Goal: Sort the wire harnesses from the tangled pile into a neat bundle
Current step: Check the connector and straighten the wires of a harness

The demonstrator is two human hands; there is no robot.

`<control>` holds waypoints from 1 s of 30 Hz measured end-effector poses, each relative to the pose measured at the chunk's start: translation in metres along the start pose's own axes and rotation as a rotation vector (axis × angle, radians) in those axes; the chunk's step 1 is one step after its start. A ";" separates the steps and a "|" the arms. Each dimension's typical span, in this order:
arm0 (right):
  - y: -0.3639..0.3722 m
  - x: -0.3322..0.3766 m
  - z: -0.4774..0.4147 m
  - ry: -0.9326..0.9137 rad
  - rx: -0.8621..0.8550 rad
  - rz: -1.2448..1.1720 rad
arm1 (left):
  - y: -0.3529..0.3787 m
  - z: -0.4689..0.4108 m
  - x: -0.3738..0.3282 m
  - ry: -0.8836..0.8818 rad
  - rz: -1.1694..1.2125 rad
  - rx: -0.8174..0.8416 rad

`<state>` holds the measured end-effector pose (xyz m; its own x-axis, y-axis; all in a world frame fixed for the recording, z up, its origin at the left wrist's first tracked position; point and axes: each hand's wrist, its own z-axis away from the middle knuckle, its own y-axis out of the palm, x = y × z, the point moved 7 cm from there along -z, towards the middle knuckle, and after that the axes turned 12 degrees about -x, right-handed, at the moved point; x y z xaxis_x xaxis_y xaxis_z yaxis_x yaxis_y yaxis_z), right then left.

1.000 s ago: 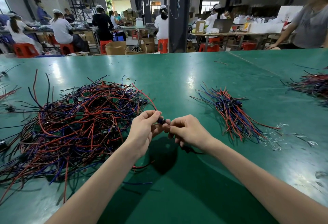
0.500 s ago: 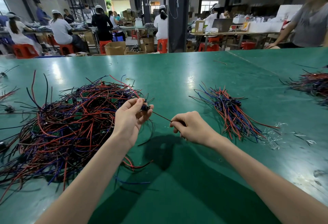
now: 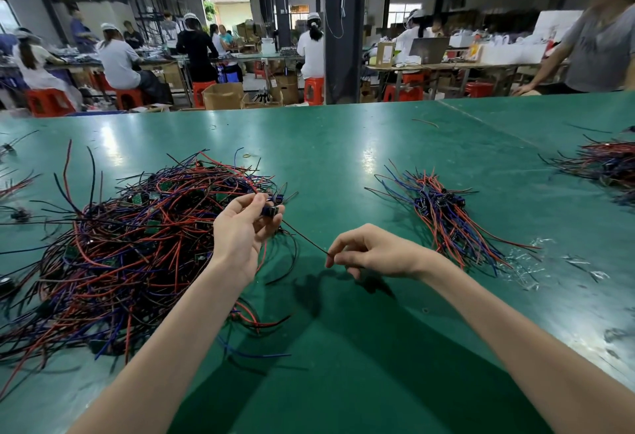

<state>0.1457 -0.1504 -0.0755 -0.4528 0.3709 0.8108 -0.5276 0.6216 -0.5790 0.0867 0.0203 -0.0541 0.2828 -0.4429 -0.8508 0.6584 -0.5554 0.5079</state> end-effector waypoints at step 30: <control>-0.031 0.007 -0.008 0.168 -0.425 -0.708 | 0.016 0.024 0.033 -0.091 -0.357 0.188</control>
<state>0.1653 -0.1617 -0.0512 0.0138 -0.1270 0.9918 -0.3164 0.9404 0.1248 0.0903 -0.0200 -0.0707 -0.0088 -0.2551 -0.9669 0.5625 -0.8007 0.2061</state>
